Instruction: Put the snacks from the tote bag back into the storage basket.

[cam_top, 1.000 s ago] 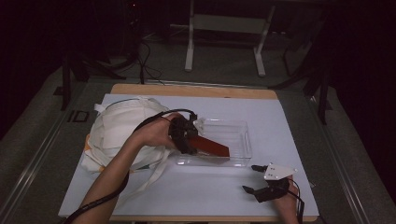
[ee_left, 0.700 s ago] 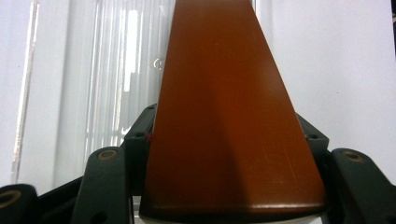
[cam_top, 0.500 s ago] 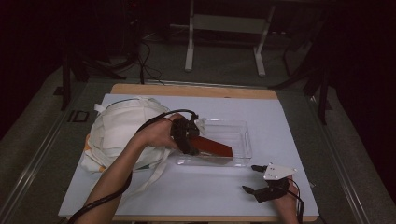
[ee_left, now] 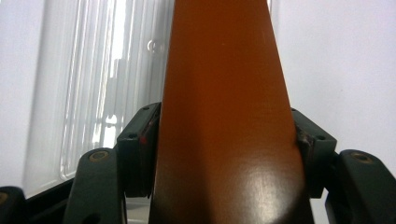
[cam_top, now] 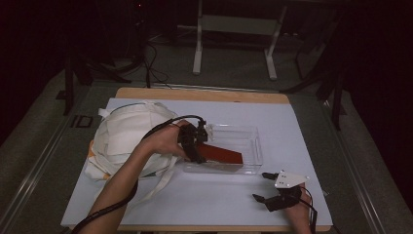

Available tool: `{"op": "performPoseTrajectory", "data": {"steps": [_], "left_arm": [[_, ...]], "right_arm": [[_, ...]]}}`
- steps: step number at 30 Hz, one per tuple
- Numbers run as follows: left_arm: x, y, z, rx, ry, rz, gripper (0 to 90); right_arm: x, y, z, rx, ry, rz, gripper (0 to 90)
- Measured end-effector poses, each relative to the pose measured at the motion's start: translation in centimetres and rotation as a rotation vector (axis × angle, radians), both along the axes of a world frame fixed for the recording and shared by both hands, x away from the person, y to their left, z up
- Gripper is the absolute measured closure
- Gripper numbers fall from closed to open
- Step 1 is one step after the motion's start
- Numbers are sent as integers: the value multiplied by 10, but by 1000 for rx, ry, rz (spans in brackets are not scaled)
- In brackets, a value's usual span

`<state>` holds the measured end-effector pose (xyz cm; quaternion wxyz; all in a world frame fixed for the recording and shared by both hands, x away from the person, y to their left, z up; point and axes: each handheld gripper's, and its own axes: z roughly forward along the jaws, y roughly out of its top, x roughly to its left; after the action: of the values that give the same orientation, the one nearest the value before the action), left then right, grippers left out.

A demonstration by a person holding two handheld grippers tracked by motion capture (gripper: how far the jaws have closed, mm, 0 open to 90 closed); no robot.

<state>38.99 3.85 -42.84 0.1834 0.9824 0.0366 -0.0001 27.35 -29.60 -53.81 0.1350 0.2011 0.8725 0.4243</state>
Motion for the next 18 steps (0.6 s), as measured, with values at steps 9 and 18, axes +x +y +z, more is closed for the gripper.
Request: {"op": "performPoseTrajectory", "data": {"steps": [9, 18], "left_arm": [[0, 4, 2, -31, 12, 30, 364], [0, -1, 1, -24, 19, 21, 384]], "right_arm": [[0, 0, 0, -1, 1, -1, 147], [0, 0, 0, -1, 1, -1, 147]]}}
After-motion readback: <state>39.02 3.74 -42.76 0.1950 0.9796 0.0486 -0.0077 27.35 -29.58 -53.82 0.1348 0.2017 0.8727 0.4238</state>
